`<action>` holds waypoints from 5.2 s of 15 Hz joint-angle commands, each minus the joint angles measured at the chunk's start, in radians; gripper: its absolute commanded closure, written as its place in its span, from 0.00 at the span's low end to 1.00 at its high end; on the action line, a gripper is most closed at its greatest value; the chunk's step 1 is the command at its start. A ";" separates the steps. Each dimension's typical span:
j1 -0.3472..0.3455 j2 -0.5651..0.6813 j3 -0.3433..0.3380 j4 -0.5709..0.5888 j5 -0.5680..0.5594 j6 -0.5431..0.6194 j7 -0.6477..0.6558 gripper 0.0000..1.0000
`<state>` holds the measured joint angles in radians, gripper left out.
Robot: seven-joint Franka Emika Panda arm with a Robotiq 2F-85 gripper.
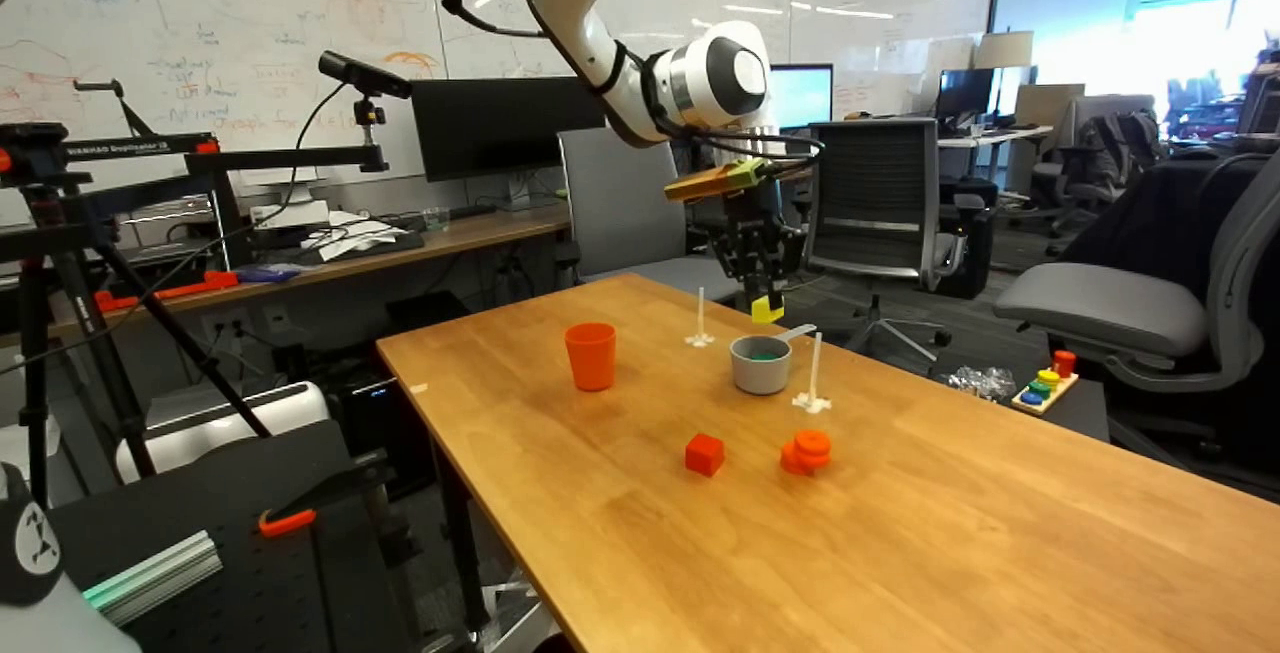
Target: Put the blocks in the gray cup
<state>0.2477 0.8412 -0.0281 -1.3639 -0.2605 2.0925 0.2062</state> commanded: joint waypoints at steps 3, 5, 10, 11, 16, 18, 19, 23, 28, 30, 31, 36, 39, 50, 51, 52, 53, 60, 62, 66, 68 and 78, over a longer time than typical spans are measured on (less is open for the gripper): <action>0.025 0.130 0.000 0.202 0.015 -0.114 0.011 0.26; 0.031 0.128 0.001 0.198 0.016 -0.115 0.014 0.10; 0.038 0.035 0.022 0.075 0.034 -0.111 0.011 0.00; 0.045 0.017 0.021 0.044 0.034 -0.115 0.021 0.00; 0.040 -0.121 0.030 -0.209 0.027 -0.065 0.046 0.00; 0.029 -0.168 0.026 -0.303 0.024 -0.047 0.053 0.00; 0.020 -0.190 0.025 -0.351 0.023 -0.037 0.054 0.00; -0.024 -0.254 0.006 -0.548 -0.005 0.083 0.038 0.00; -0.086 -0.238 0.009 -0.664 0.005 0.276 -0.020 0.00; -0.100 -0.227 0.016 -0.687 0.012 0.347 -0.052 0.00; -0.100 -0.225 0.015 -0.695 0.012 0.371 -0.061 0.00; -0.107 -0.211 0.023 -0.695 0.020 0.423 -0.120 0.00; -0.118 -0.192 0.033 -0.685 0.034 0.439 -0.156 0.00; -0.172 -0.141 0.058 -0.663 0.092 0.453 -0.242 0.65; -0.172 -0.141 0.058 -0.663 0.095 0.454 -0.244 0.74; -0.172 -0.144 0.058 -0.663 0.097 0.451 -0.247 0.81; -0.169 -0.148 0.057 -0.662 0.096 0.449 -0.248 0.87; -0.120 -0.205 0.064 -0.641 0.075 0.425 -0.231 0.87; -0.087 -0.241 0.058 -0.632 0.059 0.414 -0.210 0.87; -0.041 -0.279 0.050 -0.588 0.041 0.385 -0.189 0.87; -0.029 -0.277 0.044 -0.544 0.036 0.363 -0.175 0.87; -0.027 -0.082 0.020 -0.185 0.033 0.155 -0.117 0.87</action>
<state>0.2068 0.6675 0.0077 -1.6978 -0.2161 2.3307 0.0599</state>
